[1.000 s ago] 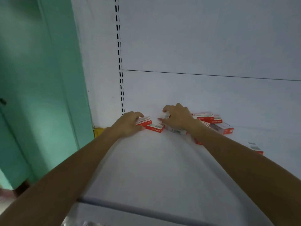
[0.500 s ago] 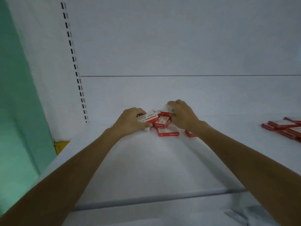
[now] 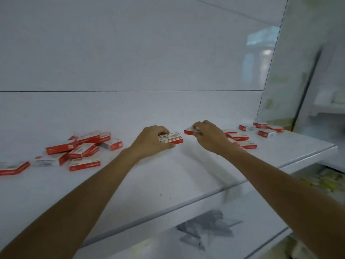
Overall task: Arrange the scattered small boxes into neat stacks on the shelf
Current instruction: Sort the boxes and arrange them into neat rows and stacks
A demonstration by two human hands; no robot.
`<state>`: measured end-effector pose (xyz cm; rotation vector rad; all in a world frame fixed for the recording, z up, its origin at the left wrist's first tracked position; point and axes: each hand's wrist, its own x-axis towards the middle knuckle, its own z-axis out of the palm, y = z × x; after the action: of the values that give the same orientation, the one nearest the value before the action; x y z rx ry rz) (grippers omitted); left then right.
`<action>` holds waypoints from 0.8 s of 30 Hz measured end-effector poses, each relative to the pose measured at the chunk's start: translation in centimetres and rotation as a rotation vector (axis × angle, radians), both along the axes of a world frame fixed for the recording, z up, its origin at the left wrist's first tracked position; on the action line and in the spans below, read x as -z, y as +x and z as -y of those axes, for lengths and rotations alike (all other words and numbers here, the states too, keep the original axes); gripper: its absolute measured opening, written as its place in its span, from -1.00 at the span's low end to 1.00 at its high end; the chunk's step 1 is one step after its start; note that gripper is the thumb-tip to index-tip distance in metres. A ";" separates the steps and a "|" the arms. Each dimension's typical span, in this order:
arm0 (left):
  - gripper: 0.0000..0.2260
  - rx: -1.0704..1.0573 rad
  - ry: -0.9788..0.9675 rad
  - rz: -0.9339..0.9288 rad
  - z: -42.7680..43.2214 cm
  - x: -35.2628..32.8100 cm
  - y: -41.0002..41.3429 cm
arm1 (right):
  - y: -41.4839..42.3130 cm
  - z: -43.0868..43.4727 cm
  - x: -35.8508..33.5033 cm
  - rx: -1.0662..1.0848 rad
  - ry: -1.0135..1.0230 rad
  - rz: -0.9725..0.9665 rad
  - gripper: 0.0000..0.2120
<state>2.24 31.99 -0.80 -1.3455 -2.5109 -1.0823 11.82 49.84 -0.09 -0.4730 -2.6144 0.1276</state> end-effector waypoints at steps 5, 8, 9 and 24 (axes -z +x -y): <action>-0.70 0.008 0.034 0.049 -8.8 0.5 3.7 | 4.0 -8.8 -0.2 0.012 0.068 -0.001 -0.66; -0.69 -0.009 0.039 0.041 -13.3 1.0 5.1 | 5.7 -13.4 0.2 0.027 0.052 -0.013 -0.66; -0.69 -0.015 0.048 0.042 -14.5 1.1 5.6 | 6.1 -14.7 0.4 0.028 0.055 -0.013 -0.66; -0.62 -0.069 -0.147 -0.182 -21.5 2.9 10.3 | 8.0 -22.0 2.4 -0.232 -0.184 0.138 -0.71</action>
<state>12.54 53.48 -3.73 -1.3150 -2.5223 -0.7389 19.79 71.87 -2.48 -0.2449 -2.8002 0.4291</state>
